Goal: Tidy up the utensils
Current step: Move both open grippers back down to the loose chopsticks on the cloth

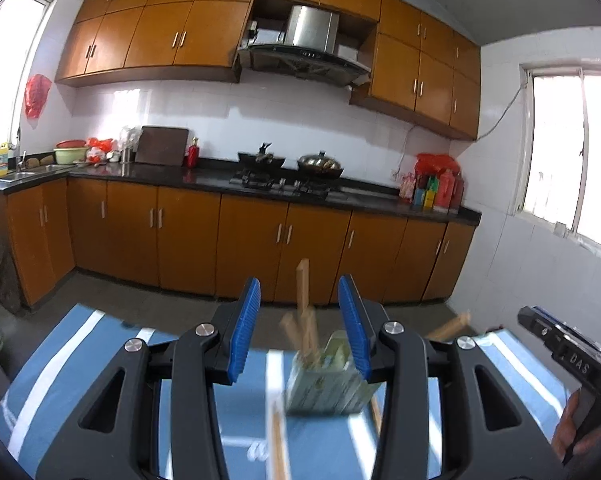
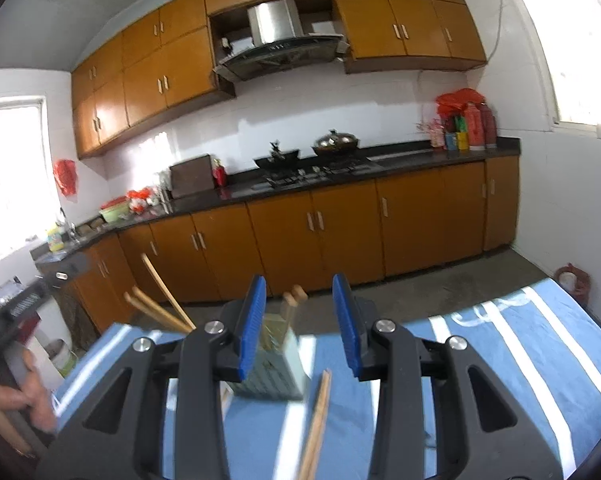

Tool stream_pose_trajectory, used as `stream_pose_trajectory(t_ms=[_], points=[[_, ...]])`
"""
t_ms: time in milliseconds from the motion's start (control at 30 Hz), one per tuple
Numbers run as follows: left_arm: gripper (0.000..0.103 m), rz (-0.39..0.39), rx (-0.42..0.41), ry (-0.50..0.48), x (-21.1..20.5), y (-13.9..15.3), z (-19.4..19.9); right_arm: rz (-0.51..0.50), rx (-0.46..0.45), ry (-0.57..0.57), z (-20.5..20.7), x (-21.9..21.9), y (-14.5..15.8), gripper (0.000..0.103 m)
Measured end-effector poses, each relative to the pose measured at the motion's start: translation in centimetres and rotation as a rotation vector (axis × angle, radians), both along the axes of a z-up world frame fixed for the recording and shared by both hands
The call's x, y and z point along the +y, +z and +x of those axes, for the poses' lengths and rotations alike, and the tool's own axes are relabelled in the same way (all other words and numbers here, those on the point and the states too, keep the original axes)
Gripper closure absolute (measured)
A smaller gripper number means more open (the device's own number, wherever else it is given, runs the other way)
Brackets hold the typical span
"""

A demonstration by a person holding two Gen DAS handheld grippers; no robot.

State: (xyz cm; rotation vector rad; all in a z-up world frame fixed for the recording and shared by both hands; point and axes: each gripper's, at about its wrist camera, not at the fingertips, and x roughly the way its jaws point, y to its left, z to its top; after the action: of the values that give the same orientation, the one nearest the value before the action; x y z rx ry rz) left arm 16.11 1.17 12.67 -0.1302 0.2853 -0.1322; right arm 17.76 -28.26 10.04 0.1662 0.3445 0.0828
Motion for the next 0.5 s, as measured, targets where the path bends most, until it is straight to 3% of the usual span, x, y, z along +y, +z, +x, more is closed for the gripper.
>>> stream_pose_trajectory(t_ms=[133,267,367,500], points=[[0.06,0.046,0.084,0.016,1.6,-3.5,-1.9,-0.018,0.107,-0.022,-0.9,-0.6,-4.3,0.067],[0.06,0.106,0.194,0.031,2.6,-8.1,-2.3,-0.028,0.29,-0.016,-0.2,-0.1,-10.8,0.067],[0.06,0.102,0.296,0.016,3.2,-11.7,-2.1,-0.014,0.413,0.018,0.5,1.3,-15.1,0.068],[0.06,0.062,0.397,-0.014,3.7,-15.0,-1.9,0.0,0.512,0.056,1.2,3.2,-18.8,0.082]])
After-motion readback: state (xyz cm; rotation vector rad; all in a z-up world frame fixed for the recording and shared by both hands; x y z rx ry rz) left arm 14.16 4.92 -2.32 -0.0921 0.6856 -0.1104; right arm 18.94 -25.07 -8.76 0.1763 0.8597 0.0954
